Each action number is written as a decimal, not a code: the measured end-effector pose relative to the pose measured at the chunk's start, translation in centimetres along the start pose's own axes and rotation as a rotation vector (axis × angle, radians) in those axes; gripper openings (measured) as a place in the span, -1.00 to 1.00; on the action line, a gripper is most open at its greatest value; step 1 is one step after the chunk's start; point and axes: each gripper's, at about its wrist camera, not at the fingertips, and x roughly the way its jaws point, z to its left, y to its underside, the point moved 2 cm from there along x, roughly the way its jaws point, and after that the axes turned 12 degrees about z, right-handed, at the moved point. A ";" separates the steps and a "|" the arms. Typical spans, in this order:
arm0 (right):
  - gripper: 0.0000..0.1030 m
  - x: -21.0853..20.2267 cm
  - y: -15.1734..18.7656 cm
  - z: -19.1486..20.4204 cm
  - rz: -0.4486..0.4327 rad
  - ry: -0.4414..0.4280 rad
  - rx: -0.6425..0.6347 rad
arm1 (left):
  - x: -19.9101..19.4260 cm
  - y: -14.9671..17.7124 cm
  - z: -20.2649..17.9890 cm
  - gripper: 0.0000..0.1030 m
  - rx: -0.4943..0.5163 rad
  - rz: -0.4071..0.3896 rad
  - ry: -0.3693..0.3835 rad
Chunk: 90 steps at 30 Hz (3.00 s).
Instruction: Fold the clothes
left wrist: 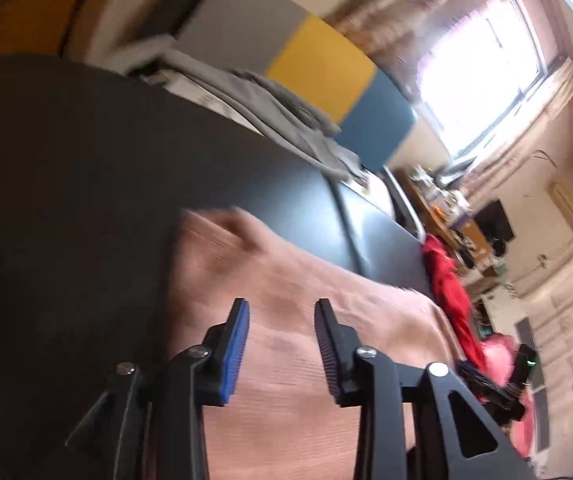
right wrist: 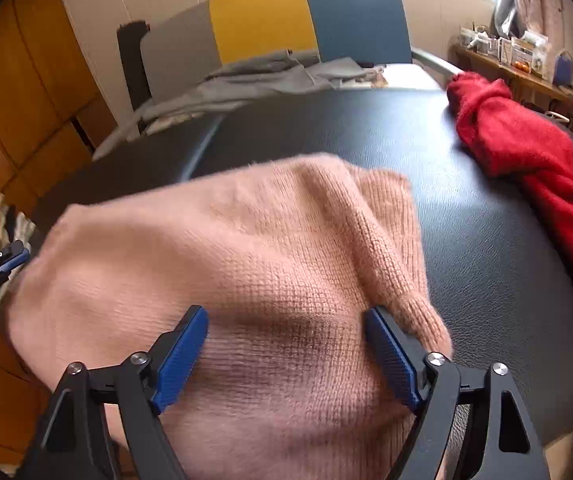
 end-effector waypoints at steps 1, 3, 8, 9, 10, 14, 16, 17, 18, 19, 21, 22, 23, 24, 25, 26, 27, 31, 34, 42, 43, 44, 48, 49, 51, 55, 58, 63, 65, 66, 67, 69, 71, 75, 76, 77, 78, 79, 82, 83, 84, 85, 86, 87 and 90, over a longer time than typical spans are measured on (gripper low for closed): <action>0.87 -0.6 0.1 0.5 -0.020 -0.008 -0.011 | -0.6 -0.4 1.1 -0.26 -0.006 0.022 0.022; 1.00 -1.4 0.2 1.4 -0.024 -0.046 -0.032 | -0.9 -1.3 3.1 -0.22 -0.038 0.085 0.107; 1.00 -0.9 0.8 3.8 0.051 -0.146 -0.055 | 2.8 -3.2 6.6 -0.08 -0.048 0.254 0.085; 1.00 -0.8 0.9 4.2 0.065 -0.163 -0.057 | 3.7 -3.4 7.0 -0.07 -0.048 0.287 0.131; 1.00 -0.4 1.0 4.3 0.073 -0.154 -0.058 | 4.8 -3.6 7.3 -0.06 -0.051 0.320 0.165; 1.00 0.4 1.5 4.4 0.122 -0.113 -0.045 | 7.3 -4.0 7.6 0.01 -0.027 0.404 0.223; 1.00 0.9 1.6 4.3 0.144 -0.101 -0.036 | 7.6 -4.5 7.8 0.01 -0.022 0.419 0.236; 1.00 1.2 1.7 4.3 0.155 -0.095 -0.031 | 7.6 -4.8 7.8 0.01 -0.004 0.425 0.225; 1.00 1.4 1.8 4.2 0.165 -0.090 -0.027 | 7.8 -5.0 7.6 0.01 0.021 0.439 0.208; 1.00 1.7 1.8 4.0 0.172 -0.088 -0.026 | 7.7 -5.2 7.3 0.01 0.053 0.449 0.186; 1.00 2.4 1.9 4.0 0.190 -0.080 -0.021 | 8.0 -5.6 6.7 0.02 0.094 0.460 0.150; 1.00 2.5 2.1 3.9 0.195 -0.078 -0.017 | 8.3 -5.8 6.4 0.03 0.099 0.458 0.141; 1.00 2.8 2.1 4.0 0.200 -0.077 -0.015 | 8.5 -6.2 6.2 0.04 0.109 0.458 0.136; 1.00 3.1 2.2 4.0 0.204 -0.075 -0.013 | 8.7 -6.4 5.9 0.04 0.123 0.455 0.134; 1.00 3.2 2.2 4.0 0.203 -0.071 -0.017 | 8.9 -6.6 5.7 0.05 0.134 0.450 0.136; 1.00 3.3 2.2 4.1 0.205 -0.069 -0.017 | 9.2 -6.6 5.7 0.08 0.132 0.442 0.142; 1.00 3.4 2.2 4.1 0.206 -0.067 -0.018 | 9.4 -6.8 5.7 0.22 0.116 0.431 0.163; 1.00 3.7 2.3 4.2 0.207 -0.058 -0.023 | 9.5 -6.4 5.6 0.06 0.089 0.392 0.239; 1.00 3.9 2.4 4.4 0.206 -0.047 -0.029 | 10.3 -5.8 5.6 -0.60 0.076 0.418 0.276; 1.00 3.9 2.7 4.8 0.226 -0.037 -0.072 | 7.8 -6.1 5.8 -0.74 0.030 0.352 0.193; 1.00 3.5 2.4 5.1 0.229 -0.050 -0.095 | 7.2 -6.4 5.9 -0.74 0.027 0.338 0.185; 1.00 3.1 2.2 5.3 0.231 -0.063 -0.118 | 6.5 -6.8 6.0 -0.74 0.027 0.328 0.169; 1.00 0.3 0.0 6.1 0.211 -0.083 -0.276 | 3.5 -8.7 6.0 -0.74 0.034 0.289 0.115; 1.00 -0.3 -0.9 6.3 0.211 -0.095 -0.323 | 2.9 -9.2 5.9 -0.74 0.034 0.289 0.100; 1.00 -1.2 -2.4 6.9 0.221 -0.123 -0.417 | 1.7 -10.2 5.5 -0.74 0.034 0.287 0.070; 1.00 0.0 -3.9 7.3 0.329 -0.216 -0.557 | 0.3 -11.3 3.4 -0.74 0.018 0.302 0.023; 1.00 2.0 -4.3 7.9 0.426 -0.272 -0.645 | -0.3 -11.6 1.8 -0.74 -0.007 0.313 0.008; 0.99 4.7 -3.6 9.1 0.510 -0.275 -0.790 | -1.3 -11.7 -0.3 -0.74 -0.032 0.313 0.003; 0.98 6.8 -3.1 8.6 0.562 -0.198 -0.843 | -1.8 -11.5 -1.5 -0.74 -0.027 0.302 0.002; 0.98 8.1 -2.8 8.0 0.588 -0.139 -0.868 | -1.9 -11.5 -2.1 -0.74 -0.022 0.297 0.000; 0.98 8.6 -2.4 7.6 0.587 -0.118 -0.893 | -2.0 -11.4 -2.7 -0.74 -0.022 0.292 0.010; 1.00 9.2 -1.8 6.9 0.566 -0.089 -0.933 | -2.2 -11.0 -4.0 -0.74 -0.021 0.283 0.029; 1.00 9.2 -1.4 6.5 0.535 -0.082 -0.946 | -2.3 -10.5 -6.1 -0.74 -0.007 0.270 0.049; 1.00 8.9 -0.7 5.8 0.483 -0.106 -0.918 | -2.7 -9.6 -10.3 -0.74 -0.016 0.228 0.121; 1.00 8.9 -0.6 5.7 0.472 -0.114 -0.910 | -2.8 -9.5 -11.3 -0.74 -0.034 0.213 0.157; 1.00 8.8 -0.5 5.5 0.457 -0.124 -0.899 | -2.6 -9.3 -12.3 -0.74 -0.051 0.198 0.185; 1.00 8.8 -0.5 5.4 0.445 -0.131 -0.888 | -2.5 -9.3 -13.3 -0.74 -0.065 0.183 0.207; 1.00 8.7 -0.4 5.2 0.431 -0.139 -0.877 | -2.3 -9.3 -14.4 -0.74 -0.082 0.167 0.232; 1.00 8.4 -0.1 4.5 0.384 -0.172 -0.841 | -0.3 -9.0 -18.2 -0.74 -0.108 0.164 0.273; 1.00 8.3 0.0 4.4 0.368 -0.178 -0.833 | 0.3 -8.9 -19.0 -0.74 -0.114 0.168 0.276; 1.00 8.2 0.1 4.2 0.357 -0.182 -0.828 | 1.3 -8.7 -19.9 -0.74 -0.128 0.177 0.284; 1.00 8.2 0.3 4.1 0.346 -0.187 -0.822 | 2.4 -8.6 -20.9 -0.74 -0.142 0.186 0.292; 1.00 8.1 0.4 3.9 0.331 -0.194 -0.815 | 3.5 -8.3 -21.9 -0.74 -0.151 0.193 0.289; 1.00 8.0 0.5 3.7 0.319 -0.203 -0.807 | 4.8 -8.1 -22.7 -0.74 -0.158 0.206 0.284; 1.00 7.7 0.8 3.2 0.289 -0.230 -0.784 | 8.8 -7.2 -24.9 -0.74 -0.176 0.253 0.268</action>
